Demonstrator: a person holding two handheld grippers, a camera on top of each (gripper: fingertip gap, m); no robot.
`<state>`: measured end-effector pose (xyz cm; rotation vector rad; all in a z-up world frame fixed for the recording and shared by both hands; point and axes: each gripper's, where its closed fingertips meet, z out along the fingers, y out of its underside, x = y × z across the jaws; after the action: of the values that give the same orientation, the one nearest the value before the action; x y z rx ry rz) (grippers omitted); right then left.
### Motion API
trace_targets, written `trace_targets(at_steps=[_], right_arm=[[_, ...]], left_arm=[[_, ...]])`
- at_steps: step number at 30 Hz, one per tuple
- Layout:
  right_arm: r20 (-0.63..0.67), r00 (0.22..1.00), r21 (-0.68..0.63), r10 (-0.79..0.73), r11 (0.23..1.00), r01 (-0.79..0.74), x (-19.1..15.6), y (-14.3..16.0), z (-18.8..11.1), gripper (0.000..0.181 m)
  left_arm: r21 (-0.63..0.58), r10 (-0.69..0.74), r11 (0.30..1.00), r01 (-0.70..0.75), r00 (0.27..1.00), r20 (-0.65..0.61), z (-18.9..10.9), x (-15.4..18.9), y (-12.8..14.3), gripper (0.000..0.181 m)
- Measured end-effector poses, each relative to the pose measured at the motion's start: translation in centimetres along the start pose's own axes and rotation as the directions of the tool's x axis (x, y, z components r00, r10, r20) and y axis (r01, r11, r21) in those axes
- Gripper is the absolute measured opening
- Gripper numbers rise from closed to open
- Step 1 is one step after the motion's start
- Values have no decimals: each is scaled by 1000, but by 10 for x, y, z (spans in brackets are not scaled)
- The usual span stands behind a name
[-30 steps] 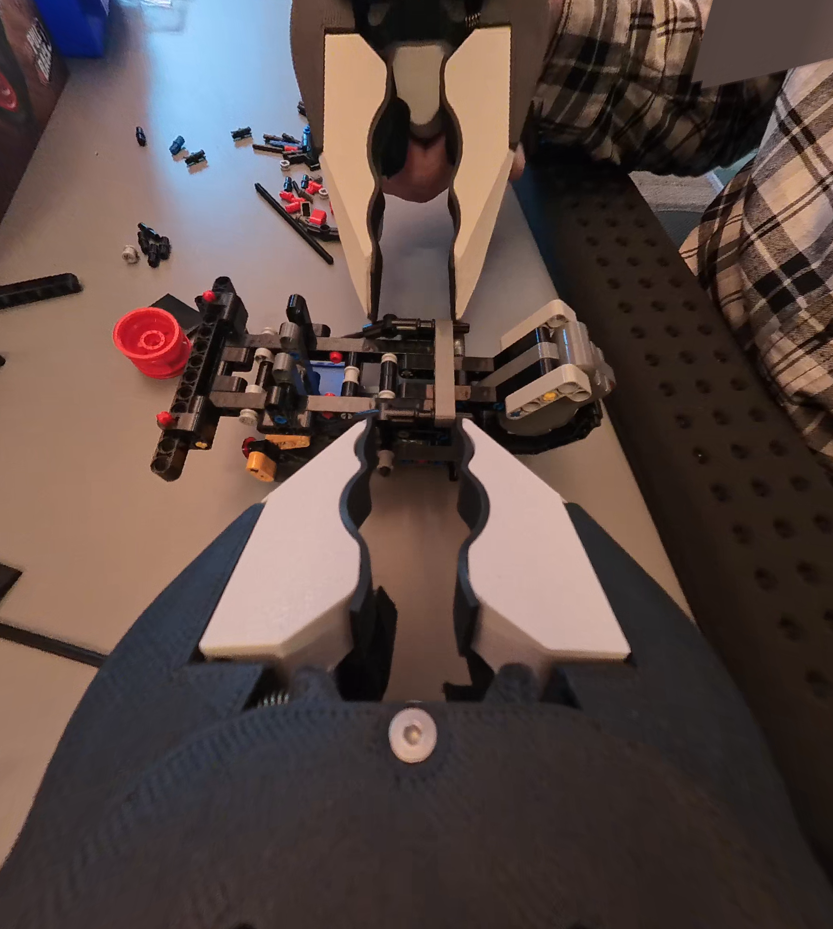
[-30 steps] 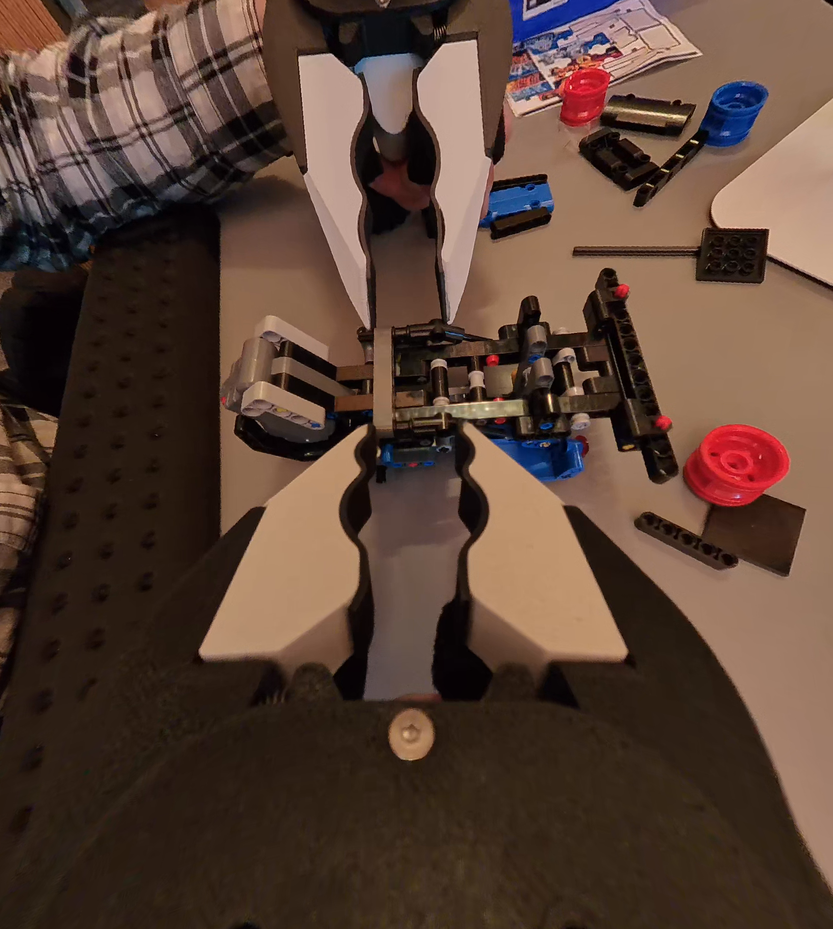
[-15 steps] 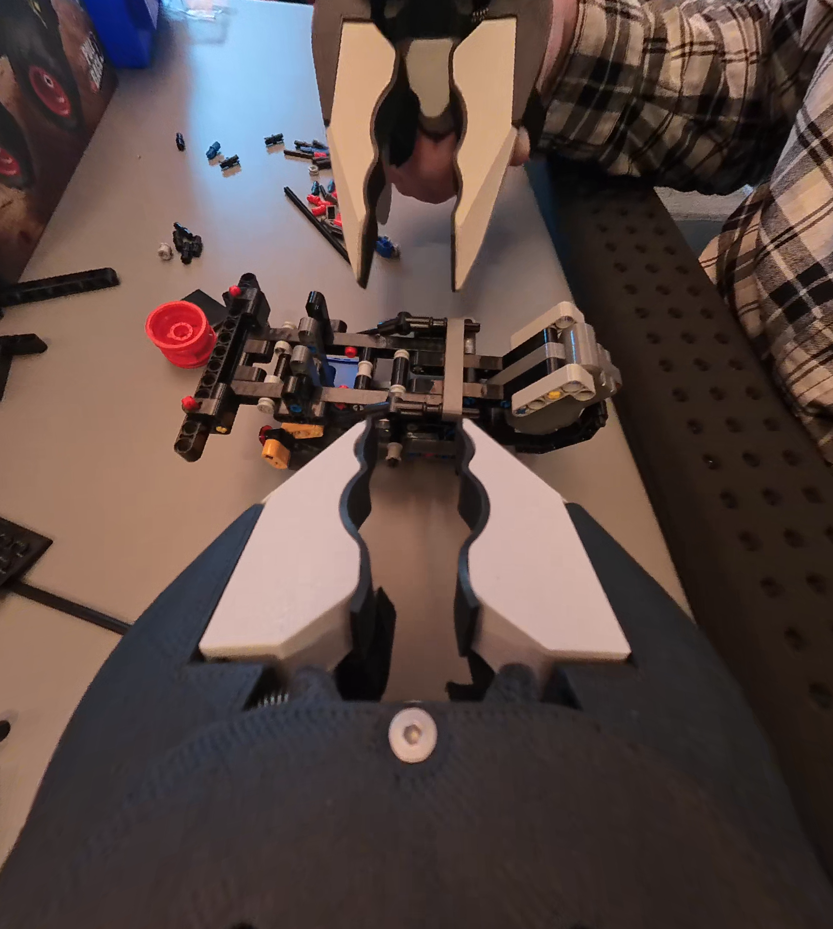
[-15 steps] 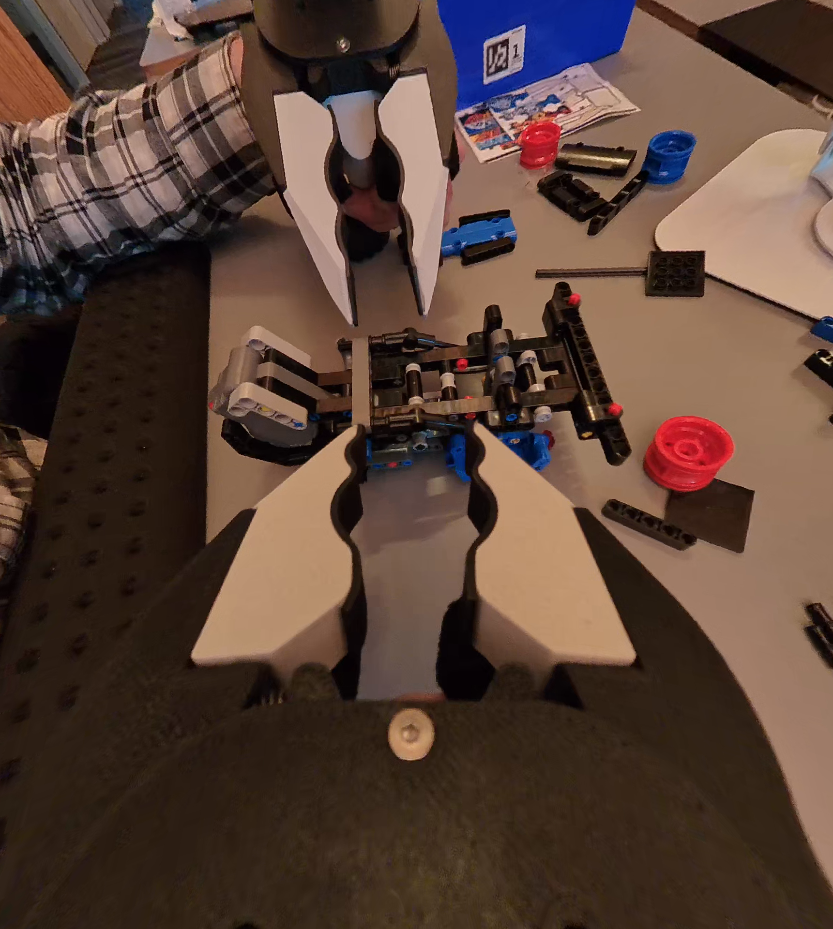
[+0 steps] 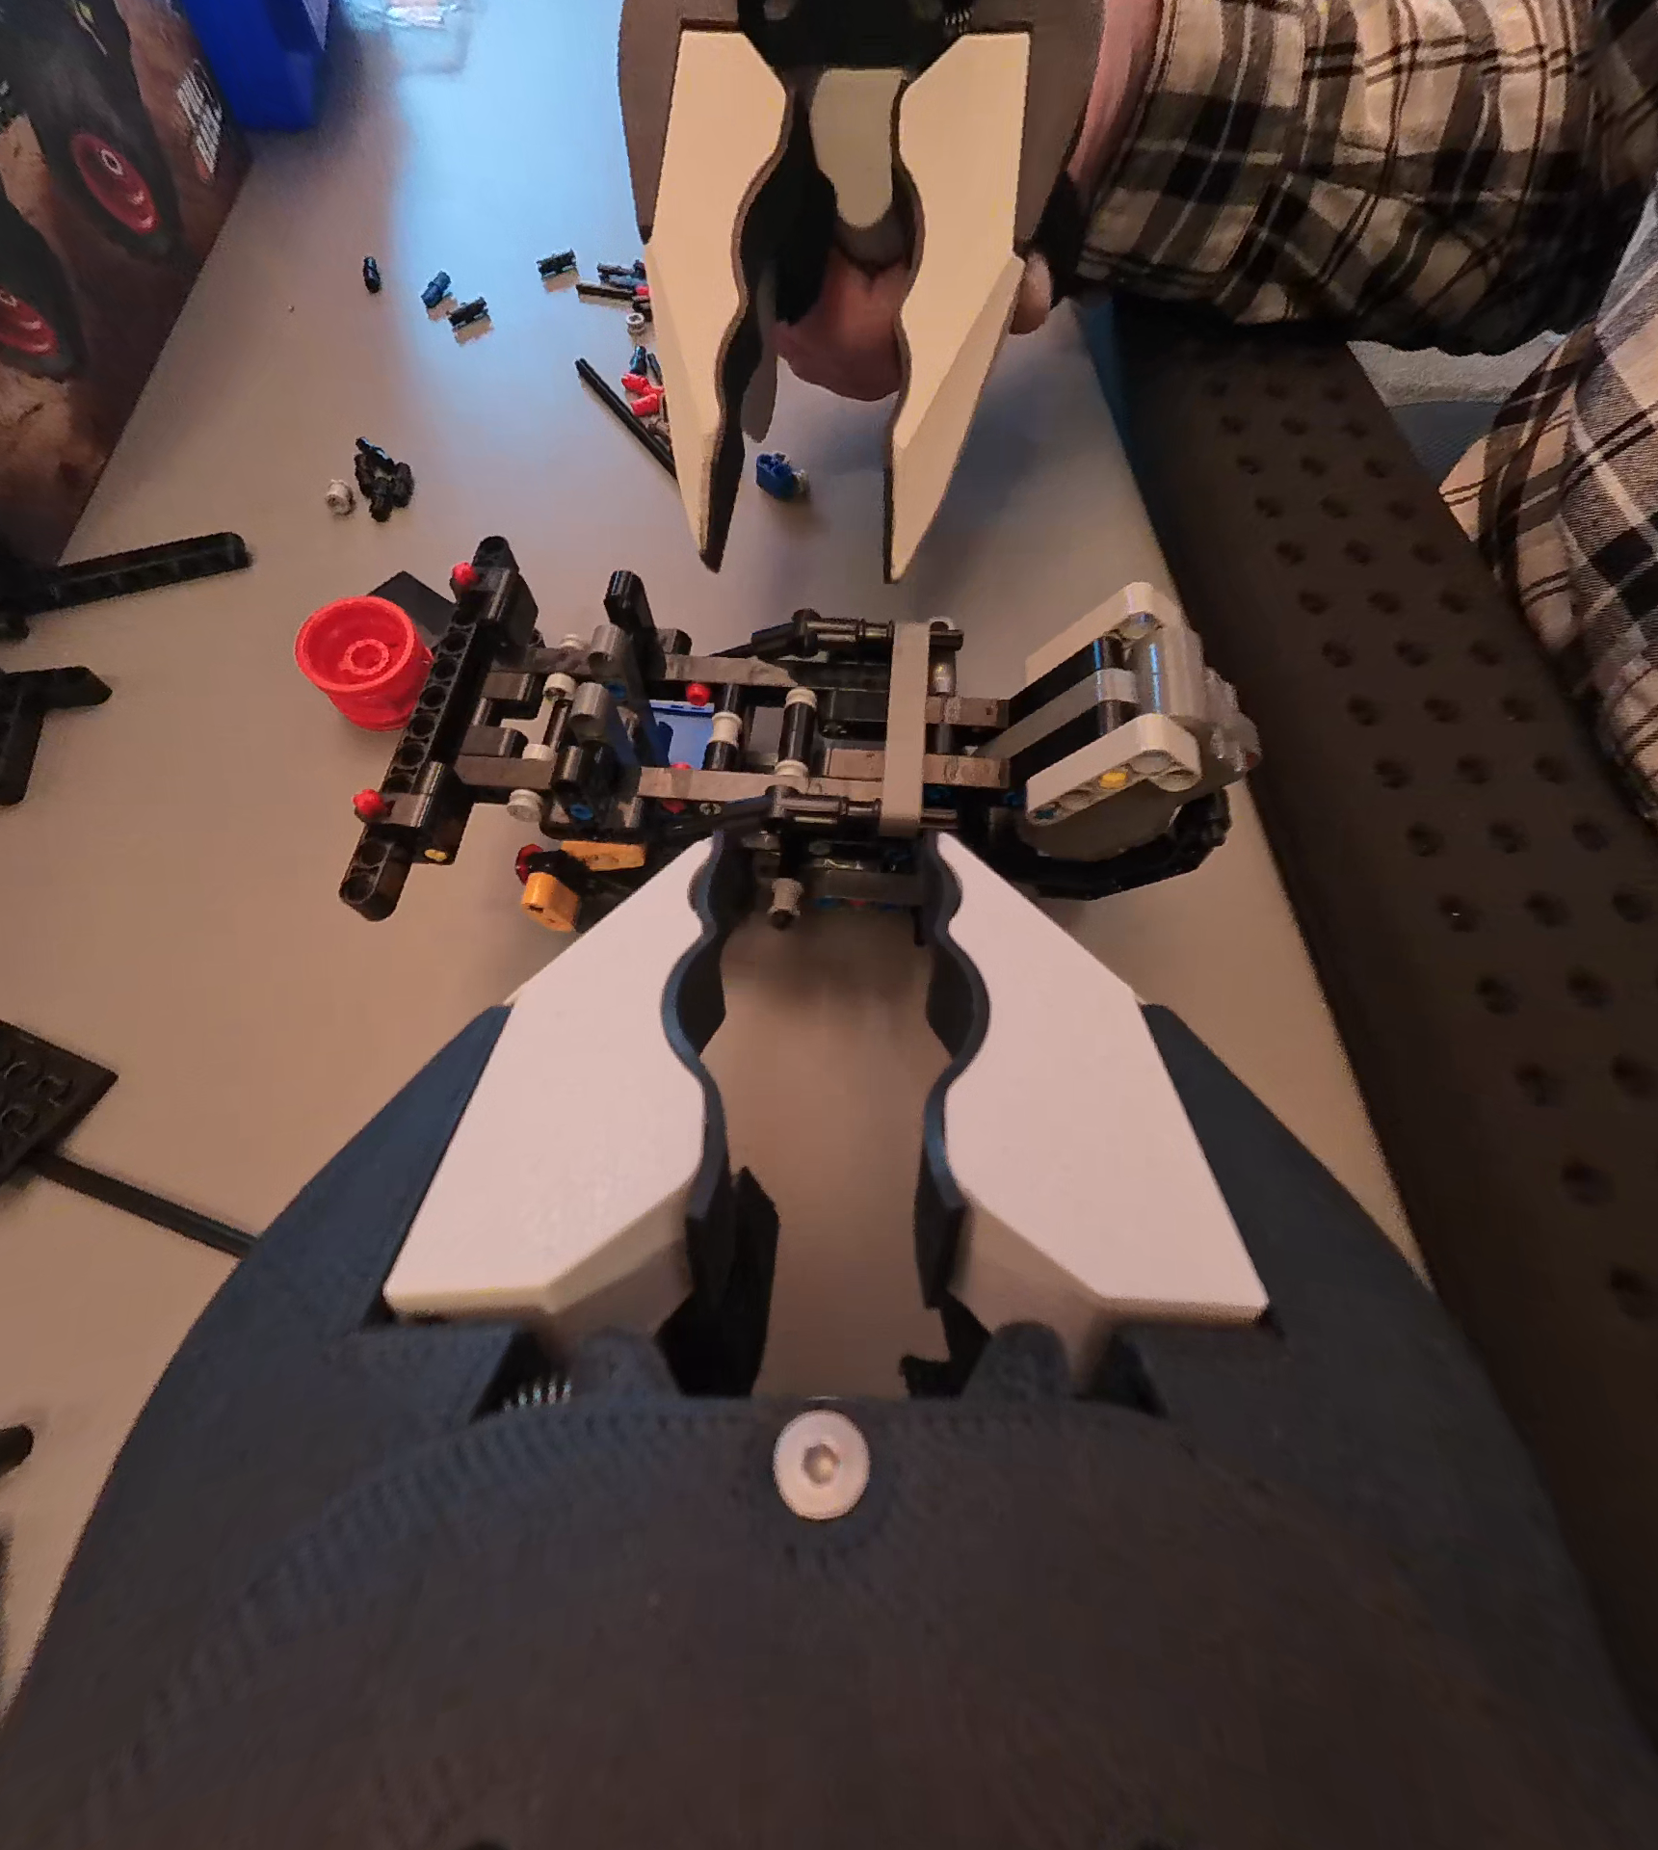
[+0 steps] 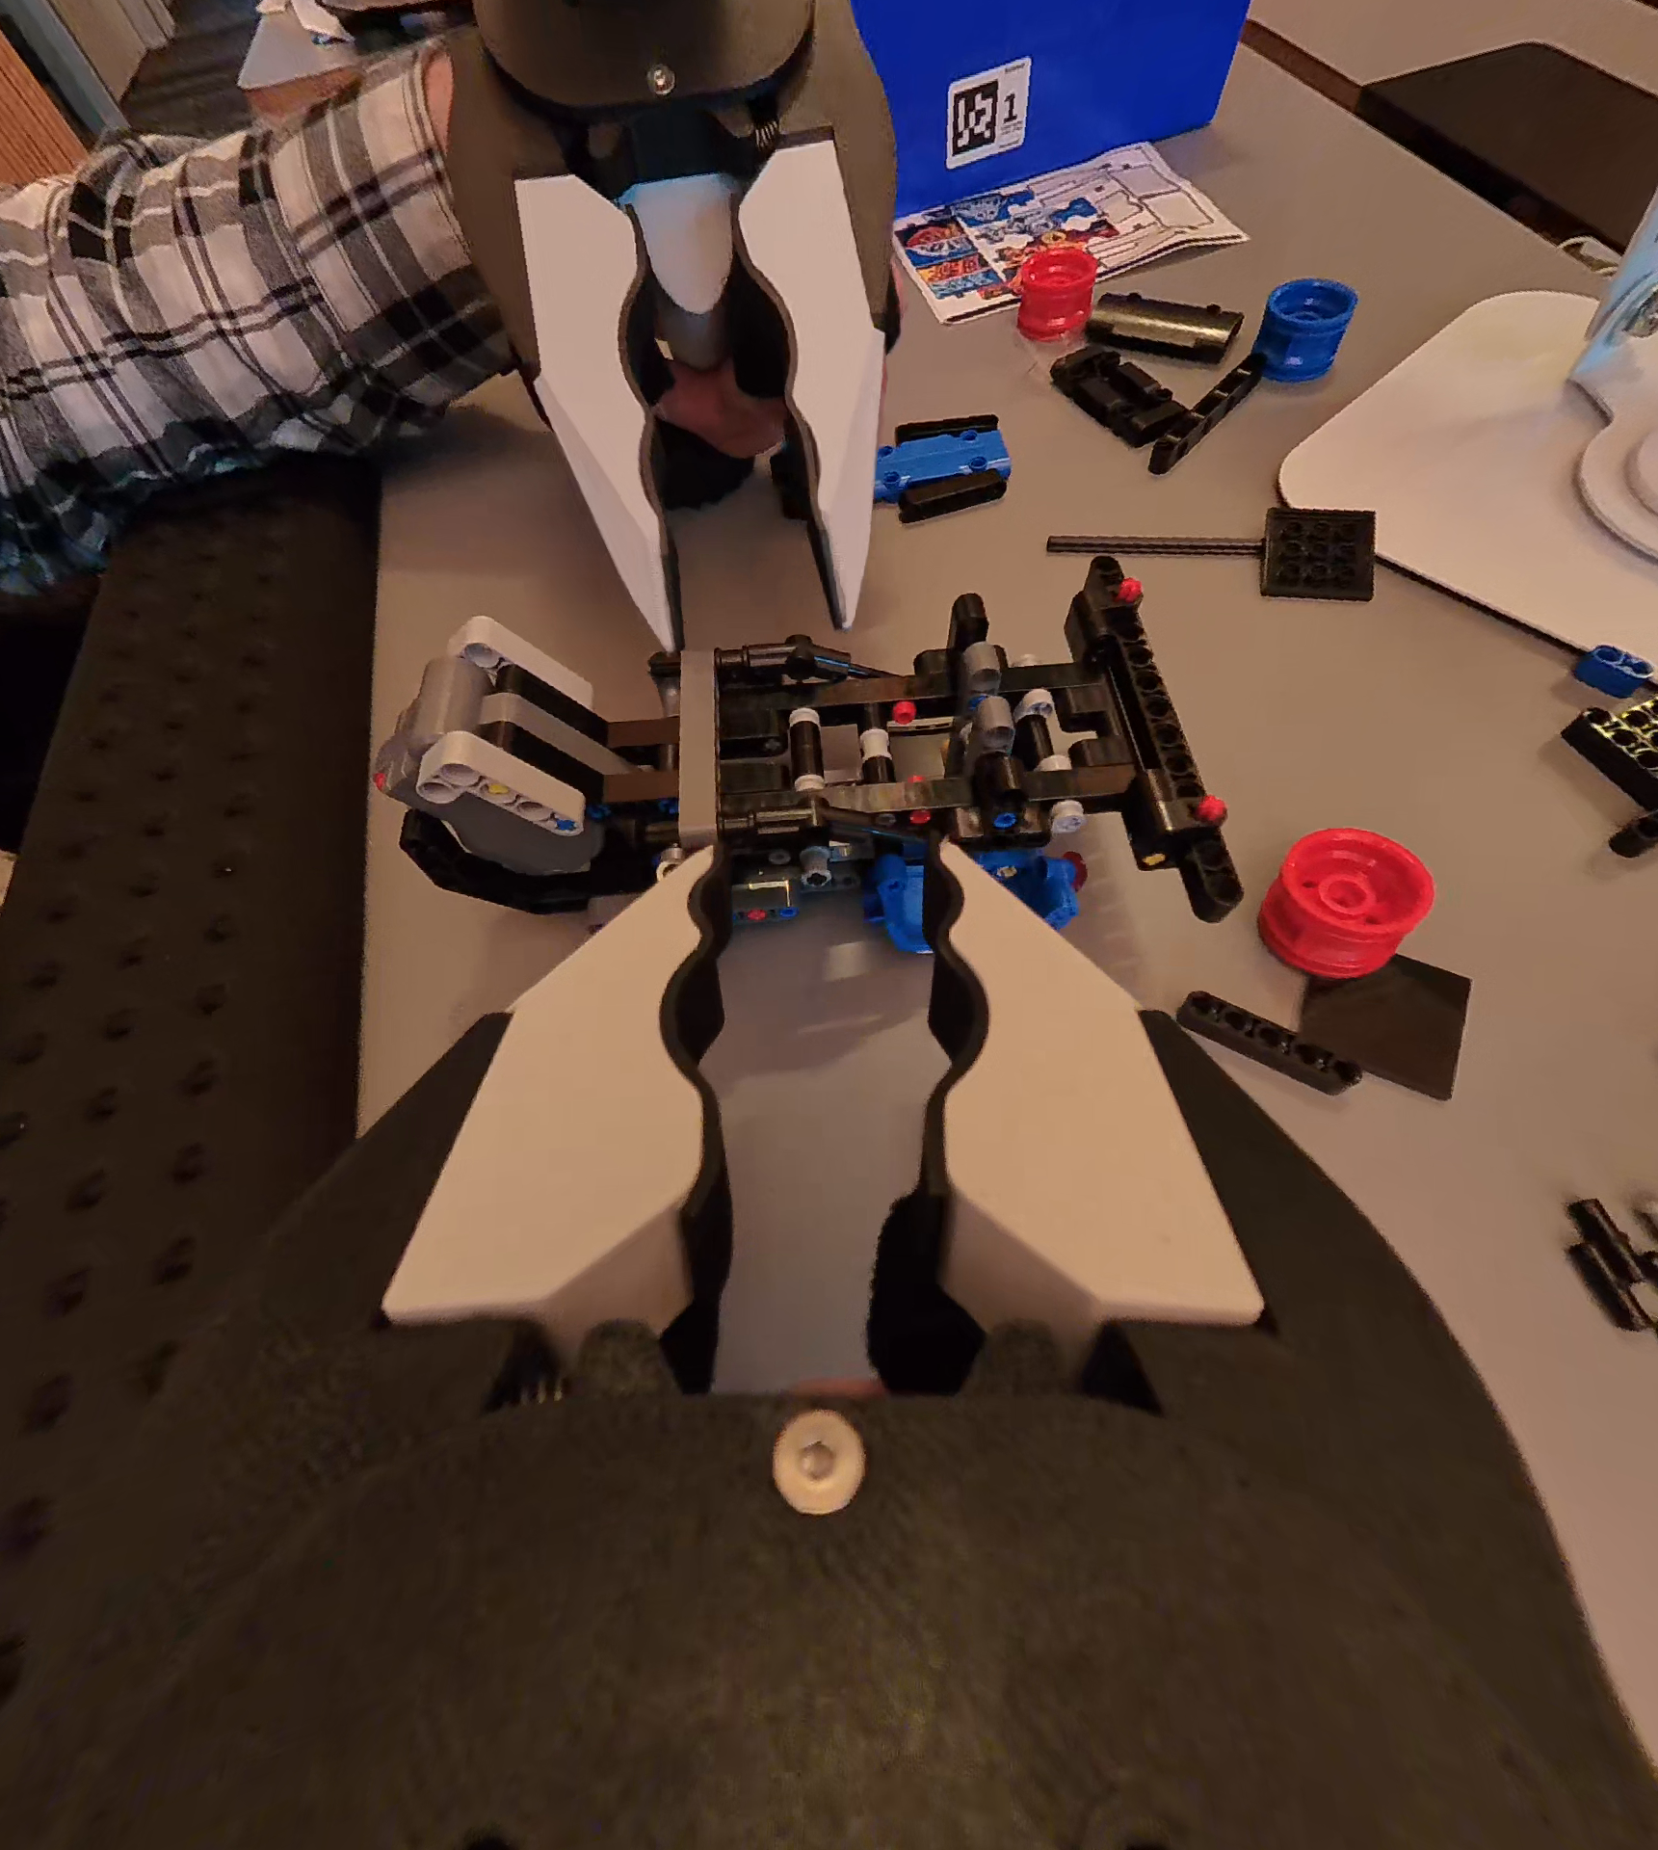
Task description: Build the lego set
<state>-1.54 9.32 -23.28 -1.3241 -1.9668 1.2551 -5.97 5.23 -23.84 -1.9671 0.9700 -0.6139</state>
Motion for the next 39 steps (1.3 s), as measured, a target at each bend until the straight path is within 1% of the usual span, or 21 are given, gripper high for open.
trace_targets(at_steps=[4,11,19,39], right_arm=[[-6,1000,-5,-10,1000,10,0,2,1,37],[-20,1000,17,-8,1000,8,4,0,-2,38],[-12,1000,19,-21,1000,21,0,-2,0,39],[-21,998,-26,-59,998,58,-1,6,2,39]], left_arm=[[19,3,1000,-3,1000,19,0,-4,-4,36],[12,17,1000,-18,999,45,0,-6,-2,37],[10,29,1000,-30,998,63,0,-7,-2,37],[38,27,999,-31,995,100,-4,-15,-6,38]])
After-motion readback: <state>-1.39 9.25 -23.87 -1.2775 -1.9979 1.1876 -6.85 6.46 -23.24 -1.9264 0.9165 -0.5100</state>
